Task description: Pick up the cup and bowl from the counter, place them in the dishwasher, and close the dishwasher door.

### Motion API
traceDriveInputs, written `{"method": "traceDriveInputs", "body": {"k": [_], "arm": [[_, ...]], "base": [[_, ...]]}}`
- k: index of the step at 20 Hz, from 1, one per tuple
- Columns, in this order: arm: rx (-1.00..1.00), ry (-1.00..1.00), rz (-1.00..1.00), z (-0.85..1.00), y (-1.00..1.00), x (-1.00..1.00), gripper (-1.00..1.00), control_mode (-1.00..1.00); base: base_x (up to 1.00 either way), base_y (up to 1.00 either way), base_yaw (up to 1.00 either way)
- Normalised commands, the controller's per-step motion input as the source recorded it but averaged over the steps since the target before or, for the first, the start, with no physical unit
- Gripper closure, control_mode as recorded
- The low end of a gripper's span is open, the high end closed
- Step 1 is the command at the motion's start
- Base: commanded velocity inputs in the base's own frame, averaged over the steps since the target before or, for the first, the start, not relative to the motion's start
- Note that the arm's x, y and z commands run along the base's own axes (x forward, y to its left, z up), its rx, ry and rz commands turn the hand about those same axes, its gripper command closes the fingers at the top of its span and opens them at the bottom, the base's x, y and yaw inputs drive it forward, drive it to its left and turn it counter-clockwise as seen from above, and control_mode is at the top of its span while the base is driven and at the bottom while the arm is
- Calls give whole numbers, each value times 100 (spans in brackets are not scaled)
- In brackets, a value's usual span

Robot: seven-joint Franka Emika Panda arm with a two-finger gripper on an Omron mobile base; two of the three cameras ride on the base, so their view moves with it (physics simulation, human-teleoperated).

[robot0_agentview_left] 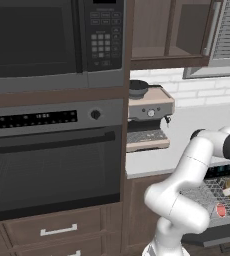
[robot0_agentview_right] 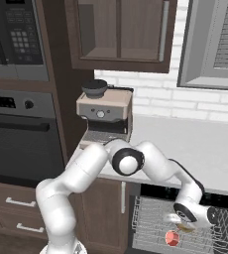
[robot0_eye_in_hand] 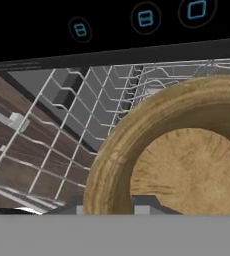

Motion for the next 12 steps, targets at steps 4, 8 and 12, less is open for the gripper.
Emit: {"method": "traceDriveInputs", "body": {"k": [4, 8, 12], "arm": [[0, 0, -3, -2, 0, 64, 100, -100], [0, 0, 0, -48, 0, 12, 100, -100], [0, 2, 0, -83, 0, 0, 100, -100]], "base": [[0, 0, 0], [0, 0, 0], [0, 0, 0]]}}
